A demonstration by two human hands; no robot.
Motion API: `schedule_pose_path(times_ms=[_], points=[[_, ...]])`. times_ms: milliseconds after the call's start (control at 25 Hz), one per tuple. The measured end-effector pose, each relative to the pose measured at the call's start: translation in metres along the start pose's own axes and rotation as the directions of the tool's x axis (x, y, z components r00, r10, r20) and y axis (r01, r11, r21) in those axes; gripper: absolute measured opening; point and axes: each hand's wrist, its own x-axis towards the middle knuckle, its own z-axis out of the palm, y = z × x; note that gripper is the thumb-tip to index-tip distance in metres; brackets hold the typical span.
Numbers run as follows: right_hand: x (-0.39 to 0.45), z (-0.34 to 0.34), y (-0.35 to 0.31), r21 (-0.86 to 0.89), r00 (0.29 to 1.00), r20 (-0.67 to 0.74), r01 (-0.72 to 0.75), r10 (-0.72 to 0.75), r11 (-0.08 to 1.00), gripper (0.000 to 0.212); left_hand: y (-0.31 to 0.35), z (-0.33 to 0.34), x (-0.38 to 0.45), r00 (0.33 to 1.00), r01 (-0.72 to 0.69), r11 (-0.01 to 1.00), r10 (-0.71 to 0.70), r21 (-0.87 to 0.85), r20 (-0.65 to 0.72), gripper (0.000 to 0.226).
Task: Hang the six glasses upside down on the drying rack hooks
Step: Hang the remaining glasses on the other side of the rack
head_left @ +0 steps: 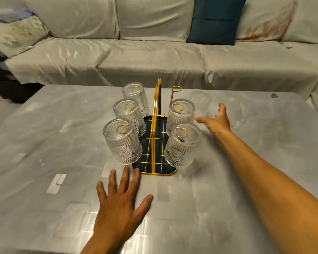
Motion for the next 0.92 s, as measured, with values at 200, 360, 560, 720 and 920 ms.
schedule_pose_path(times_ms=[200,360,560,720,920], points=[[0.04,0.03,-0.005,0.046,0.997,0.068,-0.028,0.025,0.999,0.088,-0.003,0.001,0.0,1.0,-0.002,1.0,0.002,-0.014,0.001,0.076],[0.029,0.02,-0.011,0.085,1.0,0.013,0.005,-0.006,0.996,0.074,-0.005,0.002,-0.001,1.0,-0.003,1.0,0.003,-0.003,0.002,0.076],[-0.001,-0.031,-0.045,0.038,0.99,-0.052,0.134,-0.132,0.99,0.081,-0.004,0.001,-0.001,1.0,-0.005,1.0,0.005,-0.009,-0.003,0.077],[-0.017,-0.064,-0.112,0.084,0.959,-0.166,0.245,-0.229,0.966,0.082,-0.002,-0.003,-0.003,1.0,-0.012,1.0,0.012,-0.021,-0.001,0.079],[-0.028,-0.057,-0.172,-0.166,0.936,-0.145,0.297,-0.322,0.94,0.082,-0.002,-0.001,-0.001,1.0,-0.009,1.0,0.009,-0.013,0.015,0.079]])
